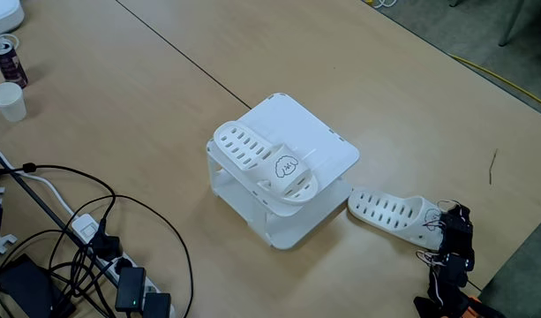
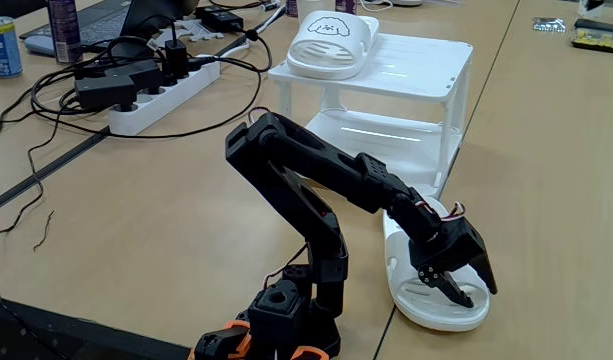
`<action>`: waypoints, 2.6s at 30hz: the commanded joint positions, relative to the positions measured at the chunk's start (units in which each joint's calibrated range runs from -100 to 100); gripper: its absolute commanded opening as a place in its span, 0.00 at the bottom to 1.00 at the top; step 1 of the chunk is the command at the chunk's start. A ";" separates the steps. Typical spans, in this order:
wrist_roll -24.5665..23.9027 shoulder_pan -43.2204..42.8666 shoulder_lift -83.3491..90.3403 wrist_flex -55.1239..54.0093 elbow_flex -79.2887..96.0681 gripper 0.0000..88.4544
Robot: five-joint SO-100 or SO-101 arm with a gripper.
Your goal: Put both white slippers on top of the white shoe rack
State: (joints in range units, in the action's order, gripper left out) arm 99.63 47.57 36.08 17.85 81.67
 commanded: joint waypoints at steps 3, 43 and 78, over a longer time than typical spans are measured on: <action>0.37 -9.57 1.49 -0.94 -2.69 0.14; 0.37 -41.89 28.07 -0.60 6.87 0.15; 0.37 -3.90 31.02 -0.94 -16.40 0.01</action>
State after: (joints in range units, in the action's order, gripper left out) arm 99.58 41.57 65.20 17.68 72.06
